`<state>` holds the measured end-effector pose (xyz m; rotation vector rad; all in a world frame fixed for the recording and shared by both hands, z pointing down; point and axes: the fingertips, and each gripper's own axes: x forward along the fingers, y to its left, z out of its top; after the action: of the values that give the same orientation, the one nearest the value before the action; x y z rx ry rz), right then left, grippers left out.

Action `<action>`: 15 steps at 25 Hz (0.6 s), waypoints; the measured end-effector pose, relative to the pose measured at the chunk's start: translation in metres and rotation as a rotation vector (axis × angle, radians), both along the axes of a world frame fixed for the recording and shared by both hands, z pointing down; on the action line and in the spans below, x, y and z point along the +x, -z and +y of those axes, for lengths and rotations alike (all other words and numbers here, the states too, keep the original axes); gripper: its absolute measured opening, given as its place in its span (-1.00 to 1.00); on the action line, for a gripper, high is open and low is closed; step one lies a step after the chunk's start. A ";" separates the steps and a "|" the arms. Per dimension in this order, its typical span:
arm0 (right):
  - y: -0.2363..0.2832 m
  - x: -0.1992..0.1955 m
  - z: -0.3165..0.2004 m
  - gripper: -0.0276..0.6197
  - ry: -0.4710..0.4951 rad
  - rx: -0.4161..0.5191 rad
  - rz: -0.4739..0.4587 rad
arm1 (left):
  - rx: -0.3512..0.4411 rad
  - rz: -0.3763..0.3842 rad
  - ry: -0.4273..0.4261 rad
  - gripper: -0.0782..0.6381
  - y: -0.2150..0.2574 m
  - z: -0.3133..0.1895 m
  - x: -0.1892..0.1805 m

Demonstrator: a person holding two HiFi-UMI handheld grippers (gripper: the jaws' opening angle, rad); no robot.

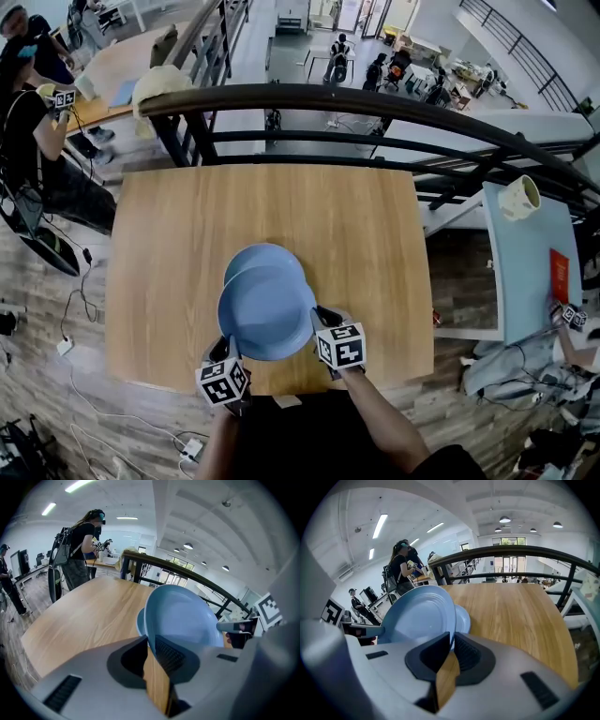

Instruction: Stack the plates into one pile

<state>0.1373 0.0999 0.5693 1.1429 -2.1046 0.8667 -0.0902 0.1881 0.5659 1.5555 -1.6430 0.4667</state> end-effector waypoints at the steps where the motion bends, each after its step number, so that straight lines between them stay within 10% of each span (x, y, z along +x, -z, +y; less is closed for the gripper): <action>1: 0.001 0.005 0.000 -0.76 -0.004 0.001 -0.005 | 0.001 -0.004 -0.004 -0.61 0.001 -0.001 0.004; 15: -0.012 0.030 -0.004 -0.76 -0.091 -0.038 -0.012 | -0.046 -0.024 -0.122 -0.60 -0.010 -0.034 0.022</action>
<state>0.1675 0.0963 0.5815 1.2247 -2.0503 0.9534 -0.0686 0.1543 0.5759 1.6276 -1.5506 0.5859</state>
